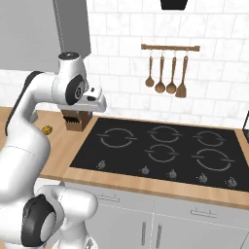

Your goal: Pick the pizza cutter from the drawer and place it on the counter.

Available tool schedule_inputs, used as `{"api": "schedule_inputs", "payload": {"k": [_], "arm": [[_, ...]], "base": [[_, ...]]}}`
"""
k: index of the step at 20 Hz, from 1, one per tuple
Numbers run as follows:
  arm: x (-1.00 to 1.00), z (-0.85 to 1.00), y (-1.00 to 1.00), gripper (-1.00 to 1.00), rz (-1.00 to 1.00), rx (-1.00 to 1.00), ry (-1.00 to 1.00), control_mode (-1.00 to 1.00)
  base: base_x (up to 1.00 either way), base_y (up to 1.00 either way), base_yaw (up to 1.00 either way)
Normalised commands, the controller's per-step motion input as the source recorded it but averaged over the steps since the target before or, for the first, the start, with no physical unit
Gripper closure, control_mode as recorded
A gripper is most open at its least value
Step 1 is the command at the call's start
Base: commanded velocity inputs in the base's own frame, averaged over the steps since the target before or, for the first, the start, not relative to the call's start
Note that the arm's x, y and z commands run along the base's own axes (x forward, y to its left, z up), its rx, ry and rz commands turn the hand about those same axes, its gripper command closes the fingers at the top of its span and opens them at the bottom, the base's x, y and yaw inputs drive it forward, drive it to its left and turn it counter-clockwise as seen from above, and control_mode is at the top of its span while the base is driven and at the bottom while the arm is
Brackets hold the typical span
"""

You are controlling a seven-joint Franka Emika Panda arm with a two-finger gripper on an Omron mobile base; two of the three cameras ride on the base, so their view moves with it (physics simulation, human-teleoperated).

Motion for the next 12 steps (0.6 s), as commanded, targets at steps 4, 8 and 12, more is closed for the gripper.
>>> {"api": "schedule_inputs", "payload": {"k": [4, 8, 12], "arm": [[-0.23, 0.0, 0.26, -1.0, 0.02, 0.0, -0.01, -1.0], [-0.31, -0.32, 0.98, -1.0, 0.23, -0.1, 0.0, -1.0], [-0.24, -0.47, 1.0, -1.0, 0.32, -0.06, 0.07, -1.0]], "base": [[0.0, 0.0, 0.0], [0.0, 0.0, 0.0], [0.0, 0.0, 0.0]]}}
